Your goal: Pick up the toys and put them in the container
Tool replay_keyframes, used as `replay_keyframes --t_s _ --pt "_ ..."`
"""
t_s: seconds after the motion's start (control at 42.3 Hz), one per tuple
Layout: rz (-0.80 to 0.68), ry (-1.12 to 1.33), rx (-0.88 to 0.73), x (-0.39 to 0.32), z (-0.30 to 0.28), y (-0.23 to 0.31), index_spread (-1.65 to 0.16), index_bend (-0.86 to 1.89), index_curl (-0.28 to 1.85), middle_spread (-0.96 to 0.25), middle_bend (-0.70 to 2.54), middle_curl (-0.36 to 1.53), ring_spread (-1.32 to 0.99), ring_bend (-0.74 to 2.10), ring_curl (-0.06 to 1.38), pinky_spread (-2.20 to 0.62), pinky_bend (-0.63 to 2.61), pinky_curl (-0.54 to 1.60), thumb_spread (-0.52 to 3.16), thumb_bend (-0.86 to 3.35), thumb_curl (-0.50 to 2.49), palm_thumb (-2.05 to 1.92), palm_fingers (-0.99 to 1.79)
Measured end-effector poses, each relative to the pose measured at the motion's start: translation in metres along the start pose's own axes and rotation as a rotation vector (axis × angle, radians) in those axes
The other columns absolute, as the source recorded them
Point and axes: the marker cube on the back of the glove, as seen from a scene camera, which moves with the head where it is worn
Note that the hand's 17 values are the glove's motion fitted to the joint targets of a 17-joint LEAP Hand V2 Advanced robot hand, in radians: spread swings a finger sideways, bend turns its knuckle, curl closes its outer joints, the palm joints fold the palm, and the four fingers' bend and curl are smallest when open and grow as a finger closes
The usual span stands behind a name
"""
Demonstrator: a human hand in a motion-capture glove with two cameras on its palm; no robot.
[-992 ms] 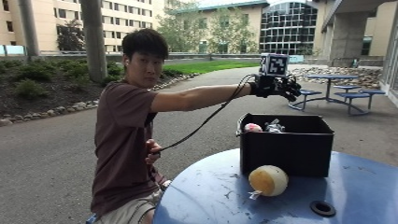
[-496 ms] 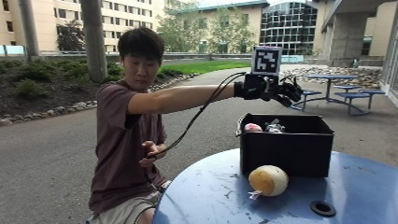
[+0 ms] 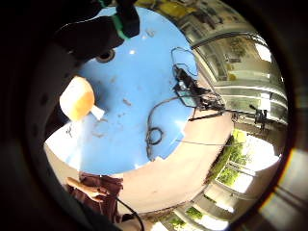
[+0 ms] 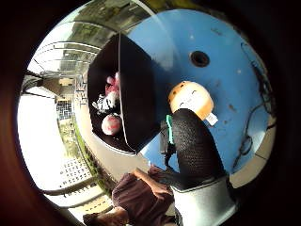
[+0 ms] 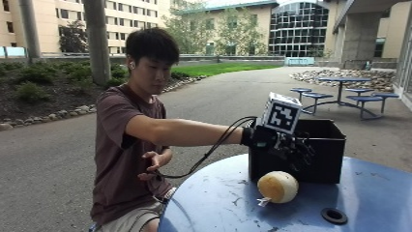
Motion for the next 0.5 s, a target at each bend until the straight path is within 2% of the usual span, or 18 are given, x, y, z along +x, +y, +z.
replay_keyframes --t_s 0.047,0.071,0.165,0.26,0.331,0.354,0.378,0.449,0.496 --pt "-0.022 0.006 -0.059 -0.009 0.027 -0.009 -0.24 0.15 0.24 -0.05 0.01 0.25 -0.05 0.56 0.39 0.03 1.06 0.36 1.4 0.0 0.37 0.03 -0.22" --pt "-0.036 0.009 -0.092 -0.013 0.041 -0.013 -0.24 0.12 0.23 -0.08 0.18 0.28 -0.05 0.51 0.38 0.03 1.02 0.35 1.39 0.0 0.37 0.04 -0.15" --pt "-0.078 -0.019 -0.195 -0.031 0.09 -0.027 -0.25 0.08 0.22 -0.07 0.13 0.27 -0.03 0.48 0.37 0.03 1.06 0.36 1.38 0.01 0.37 0.08 -0.21" --pt "-0.117 -0.073 -0.22 -0.041 0.131 -0.036 -0.25 0.05 0.2 -0.04 0.11 0.26 -0.01 0.47 0.37 0.02 1.1 0.37 1.37 0.03 0.38 0.15 -0.24" --pt "-0.131 -0.1 -0.131 -0.052 0.152 -0.043 -0.26 -0.01 0.15 -0.01 0.11 0.24 -0.07 0.82 0.45 -0.07 1.2 0.39 1.42 0.13 0.42 0.33 0.09" --pt "-0.128 -0.09 -0.095 -0.055 0.156 -0.045 -0.26 -0.06 0.12 -0.01 0.16 0.25 -0.14 1.02 0.49 -0.19 1.33 0.41 1.46 0.19 0.45 0.44 0.48" --pt "-0.117 -0.074 -0.068 -0.057 0.158 -0.046 -0.25 -0.04 0.09 -0.02 0.19 0.24 -0.16 1.03 0.44 -0.23 1.31 0.36 1.46 0.22 0.46 0.48 0.56" --pt "-0.054 -0.021 -0.019 -0.057 0.156 -0.049 -0.24 0.12 0.11 -0.06 0.36 0.3 -0.23 1.11 0.45 -0.32 1.23 0.34 1.51 0.33 0.52 0.67 0.9" --pt "-0.076 -0.025 0.027 -0.061 0.154 -0.05 -0.24 0.14 0.12 -0.1 0.4 0.32 -0.26 1.13 0.48 -0.36 1.2 0.35 1.48 0.36 0.56 0.75 0.93"
